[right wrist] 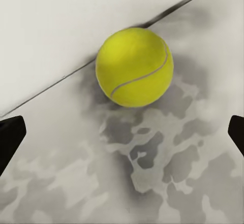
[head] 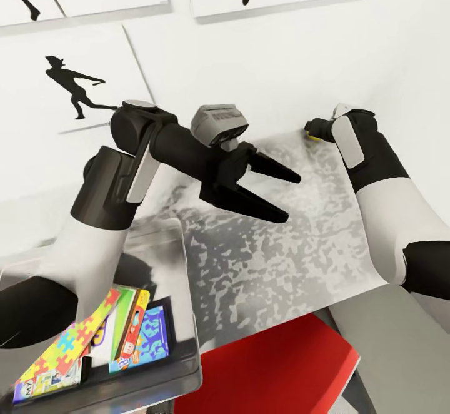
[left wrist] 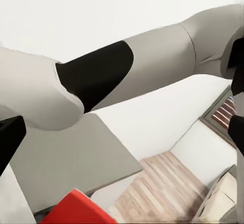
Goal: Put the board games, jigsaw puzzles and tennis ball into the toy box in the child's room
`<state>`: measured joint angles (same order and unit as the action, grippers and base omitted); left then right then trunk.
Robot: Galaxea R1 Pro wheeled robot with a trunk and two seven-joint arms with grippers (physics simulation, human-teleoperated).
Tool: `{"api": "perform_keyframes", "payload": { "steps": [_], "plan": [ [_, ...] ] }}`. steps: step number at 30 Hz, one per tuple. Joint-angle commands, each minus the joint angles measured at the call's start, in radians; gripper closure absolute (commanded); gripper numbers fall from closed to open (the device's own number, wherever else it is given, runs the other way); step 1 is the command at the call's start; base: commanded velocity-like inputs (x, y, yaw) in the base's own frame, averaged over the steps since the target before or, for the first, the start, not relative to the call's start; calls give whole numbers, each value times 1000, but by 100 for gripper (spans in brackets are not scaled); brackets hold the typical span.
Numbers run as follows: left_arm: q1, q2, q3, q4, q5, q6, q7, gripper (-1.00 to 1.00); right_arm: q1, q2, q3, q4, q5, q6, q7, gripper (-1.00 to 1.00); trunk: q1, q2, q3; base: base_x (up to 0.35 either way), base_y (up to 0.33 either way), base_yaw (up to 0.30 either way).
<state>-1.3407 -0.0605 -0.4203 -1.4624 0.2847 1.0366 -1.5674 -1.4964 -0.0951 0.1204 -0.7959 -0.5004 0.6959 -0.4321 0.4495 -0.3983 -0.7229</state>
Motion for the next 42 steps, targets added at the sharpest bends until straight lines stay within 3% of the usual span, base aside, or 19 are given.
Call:
{"api": "perform_keyframes", "payload": {
  "steps": [1,3,7,19,31,33,37,38,42],
  "plan": [
    [-10,-2,-11,0,1,11,-3,-100,-1,-2,5,-1,-10,2,-10,-100,1,-2,-3,0,0,0],
    [-43,-4,-39,6,2,11,-3,-100,-1,-2,5,0,-10,2,-10,-100,1,-2,-6,0,0,0],
    [-87,-7,-58,16,2,11,-3,-100,-1,-2,5,0,-10,2,-10,-100,1,-2,-13,0,0,0],
    [-151,-8,-72,33,3,11,-3,-100,-1,-3,4,2,-10,1,-10,-100,1,-2,-32,0,0,0],
    [-186,-6,-152,34,11,11,-3,-100,-1,-3,3,4,-10,-9,-10,-100,1,-2,-52,0,0,0],
    [-203,-9,-178,34,11,11,-3,-100,-2,-3,2,4,-10,-9,-10,-100,1,-2,-55,0,0,0],
    [-260,-12,-275,34,13,11,-3,-100,-5,-2,1,0,-10,-10,-10,-100,1,-2,-62,0,0,0],
    [-278,-14,-307,34,21,11,-3,-100,-6,-2,0,-1,-10,-10,-10,-100,1,-2,-64,0,0,0],
    [-308,-22,-376,33,68,11,-3,-100,-12,-2,-2,-2,-10,-10,-10,-100,1,-2,-70,0,0,0]
  ]
}}
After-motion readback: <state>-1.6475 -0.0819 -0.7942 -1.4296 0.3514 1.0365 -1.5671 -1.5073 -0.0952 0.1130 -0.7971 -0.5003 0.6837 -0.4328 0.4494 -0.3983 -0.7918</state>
